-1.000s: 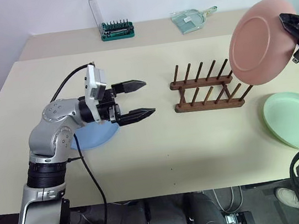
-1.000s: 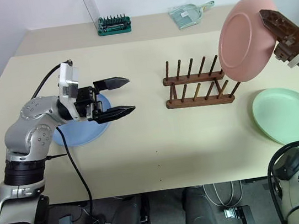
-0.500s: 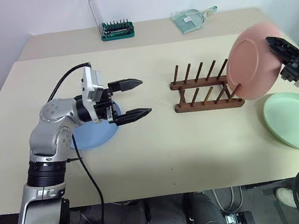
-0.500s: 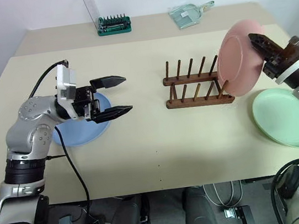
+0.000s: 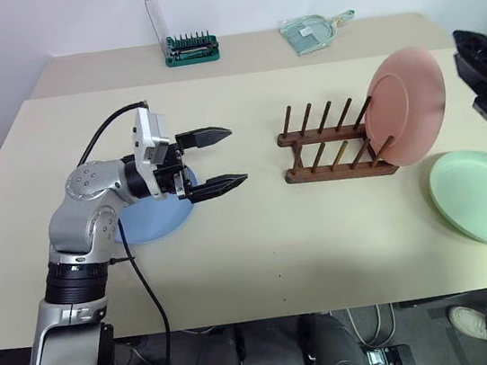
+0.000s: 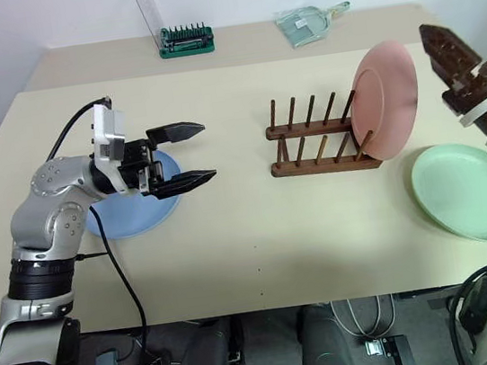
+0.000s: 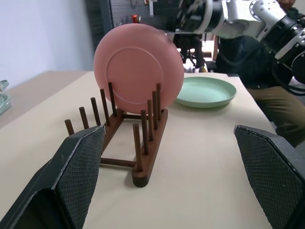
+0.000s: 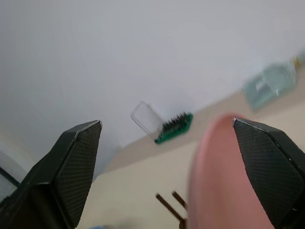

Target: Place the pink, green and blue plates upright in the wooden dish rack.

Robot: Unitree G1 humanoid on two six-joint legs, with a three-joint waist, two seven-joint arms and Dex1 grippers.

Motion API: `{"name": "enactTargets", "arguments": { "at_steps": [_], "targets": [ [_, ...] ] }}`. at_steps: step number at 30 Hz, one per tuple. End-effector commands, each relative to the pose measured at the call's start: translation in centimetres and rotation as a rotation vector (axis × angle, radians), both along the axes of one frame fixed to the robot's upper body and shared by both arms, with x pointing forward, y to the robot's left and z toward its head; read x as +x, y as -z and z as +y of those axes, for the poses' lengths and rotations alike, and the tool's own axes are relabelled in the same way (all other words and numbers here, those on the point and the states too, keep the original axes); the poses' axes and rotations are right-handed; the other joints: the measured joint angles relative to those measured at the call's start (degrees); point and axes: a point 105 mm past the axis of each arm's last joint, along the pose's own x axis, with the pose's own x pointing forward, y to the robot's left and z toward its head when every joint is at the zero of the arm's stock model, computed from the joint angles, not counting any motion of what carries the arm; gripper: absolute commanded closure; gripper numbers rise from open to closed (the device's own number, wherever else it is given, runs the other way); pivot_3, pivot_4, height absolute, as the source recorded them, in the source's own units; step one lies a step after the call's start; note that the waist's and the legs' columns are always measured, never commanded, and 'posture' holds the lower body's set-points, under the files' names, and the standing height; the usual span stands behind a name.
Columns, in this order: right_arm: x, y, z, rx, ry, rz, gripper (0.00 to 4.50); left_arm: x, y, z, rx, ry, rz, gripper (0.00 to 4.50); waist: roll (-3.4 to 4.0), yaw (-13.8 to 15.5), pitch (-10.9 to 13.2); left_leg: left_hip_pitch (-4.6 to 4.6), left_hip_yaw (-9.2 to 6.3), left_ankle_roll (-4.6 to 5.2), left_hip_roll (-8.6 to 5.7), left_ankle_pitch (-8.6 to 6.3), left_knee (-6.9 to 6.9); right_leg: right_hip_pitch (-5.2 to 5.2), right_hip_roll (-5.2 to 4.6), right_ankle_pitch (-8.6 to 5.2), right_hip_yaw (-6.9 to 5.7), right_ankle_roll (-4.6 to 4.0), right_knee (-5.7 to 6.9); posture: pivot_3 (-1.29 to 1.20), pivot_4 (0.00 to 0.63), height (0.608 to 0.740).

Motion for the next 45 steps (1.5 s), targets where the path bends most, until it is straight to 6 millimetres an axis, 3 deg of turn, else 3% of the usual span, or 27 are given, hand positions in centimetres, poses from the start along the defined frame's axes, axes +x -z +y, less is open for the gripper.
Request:
{"name": "enactTargets", "arguments": {
  "at_steps": [1, 5, 10, 14, 17, 21, 29, 37, 40, 45],
  "targets": [
    [-1.2, -0.7, -1.0, -0.215, 0.132, -0.067, 0.01, -0.4, -0.7, -0.3, 0.012, 0.026, -0.04, 0.0, 0.0, 0.13, 0.0, 0.0, 0.0, 0.0, 0.0, 0.0, 0.0, 0.0, 0.0, 0.0, 0.0, 0.0, 0.0, 0.0, 0.15, 0.74],
    [-2.7, 2.1, -1.8, -0.475, 0.191, -0.023, 0.01, -0.5, 0.0, -0.3, 0.047, 0.032, -0.049, 0.0, -0.01, 0.16, 0.0, -0.06, 0.01, 0.01, -0.02, -0.01, 0.01, 0.01, -0.01, -0.01, -0.01, 0.0, -0.1, 0.0, 0.15, 0.74],
    [-5.4, 2.5, -3.3, -0.495, 0.243, -0.048, 0.01, -0.5, 0.3, -0.3, 0.046, 0.031, -0.046, 0.0, 0.01, -0.05, 0.0, -0.01, 0.03, 0.03, -0.01, -0.02, 0.02, 0.01, 0.0, 0.0, 0.02, 0.0, -0.09, 0.0, 0.15, 0.74],
    [-6.7, 5.6, -3.3, -0.643, 0.215, 0.059, 0.01, -0.5, 0.5, -0.5, 0.059, 0.041, -0.053, 0.0, 0.0, 0.1, -0.01, 0.01, -0.01, 0.03, 0.02, -0.02, 0.01, 0.03, 0.03, -0.02, 0.01, -0.01, -0.1, 0.0, 0.15, 0.74],
    [-7.6, 7.5, -2.8, -0.659, 0.166, 0.116, 0.01, -0.5, 0.8, -0.6, 0.077, 0.055, -0.058, 0.0, 0.0, 0.12, -0.01, 0.01, 0.0, 0.03, 0.0, -0.02, 0.02, 0.07, 0.01, -0.05, 0.02, -0.07, -0.14, 0.0, 0.15, 0.74],
    [-7.8, 10.7, -2.3, -0.79, 0.14, 0.21, 0.01, -0.8, 1.5, -0.9, 0.101, 0.072, -0.061, 0.0, 0.0, 0.06, -0.01, 0.02, -0.01, 0.02, 0.01, -0.02, 0.02, 0.07, 0.01, -0.13, 0.03, -0.22, -0.14, 0.0, 0.15, 0.74],
    [-8.1, 15.6, -2.9, -0.862, 0.144, 0.336, 0.01, -1.1, 2.3, -1.4, 0.106, 0.08, -0.068, 0.0, 0.0, 0.17, -0.01, 0.04, -0.01, 0.02, 0.0, -0.02, 0.03, 0.08, 0.01, -0.13, 0.03, -0.23, -0.13, 0.0, 0.15, 0.74],
    [-7.7, 18.7, -3.7, -0.955, 0.173, 0.422, 0.01, -1.1, 2.2, -1.6, 0.104, 0.082, -0.075, 0.0, 0.0, 0.11, -0.02, 0.05, 0.0, 0.02, 0.0, -0.02, 0.03, 0.08, 0.01, -0.14, 0.04, -0.24, -0.13, 0.0, 0.15, 0.74],
    [-7.6, 19.2, -3.9, -0.95, 0.17, 0.448, 0.81, -1.1, 2.2, -1.6, 0.105, 0.082, -0.077, 0.0, 0.0, 0.11, -0.02, 0.05, 0.0, 0.02, 0.0, -0.02, 0.03, 0.08, 0.01, -0.14, 0.04, -0.24, -0.13, 0.0, 0.15, 0.74],
    [-7.4, 19.2, -4.1, -0.937, 0.186, 0.465, 3.37, -1.1, 2.2, -1.6, 0.104, 0.08, -0.076, 0.0, 0.0, 0.11, -0.02, 0.05, 0.0, 0.02, 0.0, -0.02, 0.04, 0.09, 0.01, -0.13, 0.04, -0.23, -0.12, 0.0, 0.15, 0.74]
  ]
}}
